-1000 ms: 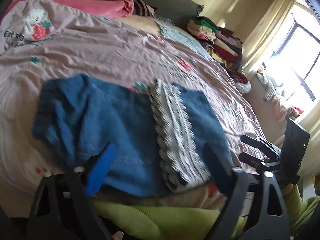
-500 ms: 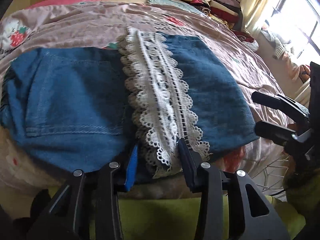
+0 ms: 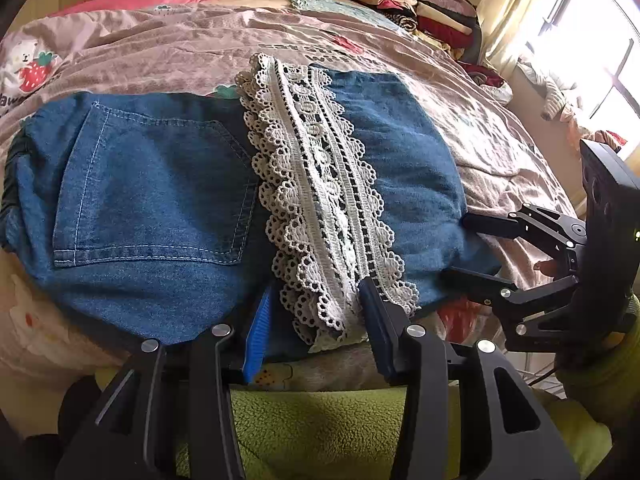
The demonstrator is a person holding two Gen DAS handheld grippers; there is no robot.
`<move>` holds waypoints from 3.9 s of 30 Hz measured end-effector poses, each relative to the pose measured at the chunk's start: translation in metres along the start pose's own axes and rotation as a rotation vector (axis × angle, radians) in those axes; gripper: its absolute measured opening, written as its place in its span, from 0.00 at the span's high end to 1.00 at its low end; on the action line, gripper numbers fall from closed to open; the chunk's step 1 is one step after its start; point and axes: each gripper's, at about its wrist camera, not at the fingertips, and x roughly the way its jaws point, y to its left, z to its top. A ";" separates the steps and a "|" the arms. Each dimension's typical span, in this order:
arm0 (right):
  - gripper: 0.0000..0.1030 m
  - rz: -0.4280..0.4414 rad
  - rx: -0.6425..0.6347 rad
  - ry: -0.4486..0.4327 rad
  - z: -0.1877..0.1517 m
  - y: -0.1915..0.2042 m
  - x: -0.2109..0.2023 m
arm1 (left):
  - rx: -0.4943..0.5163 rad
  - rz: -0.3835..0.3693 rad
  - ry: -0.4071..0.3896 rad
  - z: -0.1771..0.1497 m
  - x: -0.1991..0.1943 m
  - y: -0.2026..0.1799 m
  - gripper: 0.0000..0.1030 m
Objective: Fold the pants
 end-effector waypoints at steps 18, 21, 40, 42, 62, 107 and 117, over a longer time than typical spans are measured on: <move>0.27 0.032 0.140 -0.115 0.012 -0.025 -0.048 | 0.009 0.083 -0.117 0.004 -0.052 0.005 0.26; 0.23 0.031 0.142 -0.141 0.017 -0.024 -0.056 | 0.005 0.095 -0.139 0.005 -0.063 0.008 0.25; 0.14 0.073 0.049 -0.214 0.077 0.016 -0.069 | -0.211 0.172 -0.249 -0.008 -0.115 0.093 0.05; 0.13 0.085 0.040 -0.215 0.083 0.022 -0.068 | -0.231 0.174 -0.254 -0.011 -0.117 0.102 0.05; 0.12 0.234 -0.134 -0.120 0.165 0.101 -0.004 | -0.348 0.025 -0.241 -0.024 -0.090 0.139 0.06; 0.65 0.547 -0.027 -0.107 0.187 0.039 0.014 | -0.339 -0.327 -0.179 0.016 -0.025 0.091 0.13; 0.42 0.398 0.214 -0.172 0.129 -0.050 -0.009 | -0.083 -0.385 -0.159 0.037 -0.021 0.004 0.13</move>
